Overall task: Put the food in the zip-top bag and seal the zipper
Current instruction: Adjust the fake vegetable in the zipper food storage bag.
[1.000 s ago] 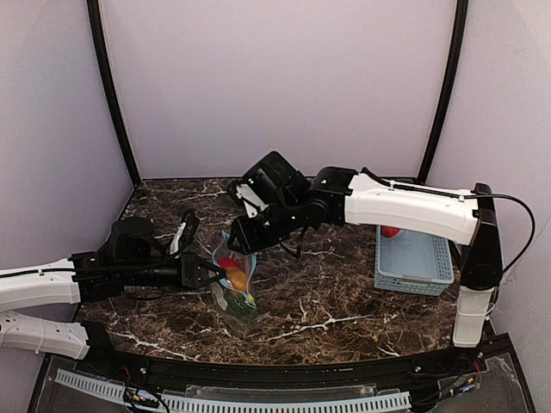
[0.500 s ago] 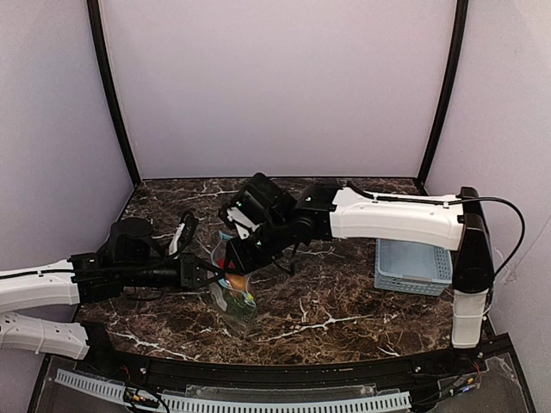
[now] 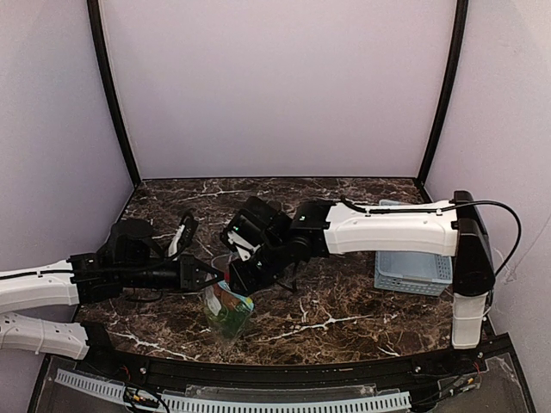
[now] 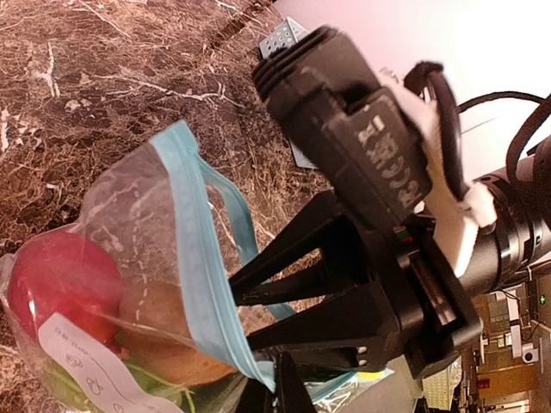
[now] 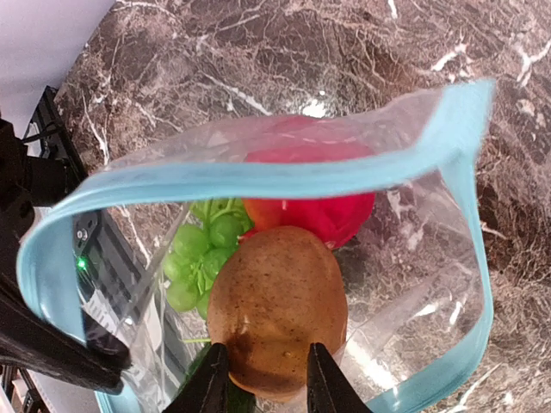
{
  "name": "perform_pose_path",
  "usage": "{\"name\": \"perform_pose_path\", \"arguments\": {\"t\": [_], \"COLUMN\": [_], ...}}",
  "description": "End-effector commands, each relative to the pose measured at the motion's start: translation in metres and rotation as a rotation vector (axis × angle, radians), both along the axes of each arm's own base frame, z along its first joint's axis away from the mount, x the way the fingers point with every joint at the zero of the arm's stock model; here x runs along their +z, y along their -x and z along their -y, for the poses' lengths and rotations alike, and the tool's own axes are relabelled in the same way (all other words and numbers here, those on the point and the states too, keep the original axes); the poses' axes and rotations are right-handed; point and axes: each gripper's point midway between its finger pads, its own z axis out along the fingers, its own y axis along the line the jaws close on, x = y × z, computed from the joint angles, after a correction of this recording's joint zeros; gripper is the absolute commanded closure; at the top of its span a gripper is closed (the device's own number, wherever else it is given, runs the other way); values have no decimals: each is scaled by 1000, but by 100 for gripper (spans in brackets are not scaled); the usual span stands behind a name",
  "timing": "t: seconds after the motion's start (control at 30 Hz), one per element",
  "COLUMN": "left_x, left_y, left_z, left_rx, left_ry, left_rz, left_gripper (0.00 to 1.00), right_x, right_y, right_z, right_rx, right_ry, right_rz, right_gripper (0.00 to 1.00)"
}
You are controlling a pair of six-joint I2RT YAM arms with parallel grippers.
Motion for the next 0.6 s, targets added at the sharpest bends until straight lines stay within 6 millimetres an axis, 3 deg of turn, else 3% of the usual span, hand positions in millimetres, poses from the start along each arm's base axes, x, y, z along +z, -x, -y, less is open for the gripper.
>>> {"name": "perform_pose_path", "arguments": {"t": [0.0, 0.23, 0.4, 0.57], "left_x": [9, 7, 6, 4], "left_y": [-3, -2, 0, 3], "left_z": [-1, -2, -4, -7], "left_rx": [13, 11, 13, 17], "left_ry": [27, 25, 27, 28], "left_rz": [24, 22, 21, 14], "left_gripper": [99, 99, 99, 99], "right_x": [-26, -21, 3, 29], "right_y": [16, 14, 9, 2], "right_z": [7, 10, 22, 46], "right_rx": [7, -7, -49, -124], "right_ry": [70, 67, 42, 24], "right_rz": [-51, -35, 8, 62], "right_gripper": [70, 68, 50, 36]}}
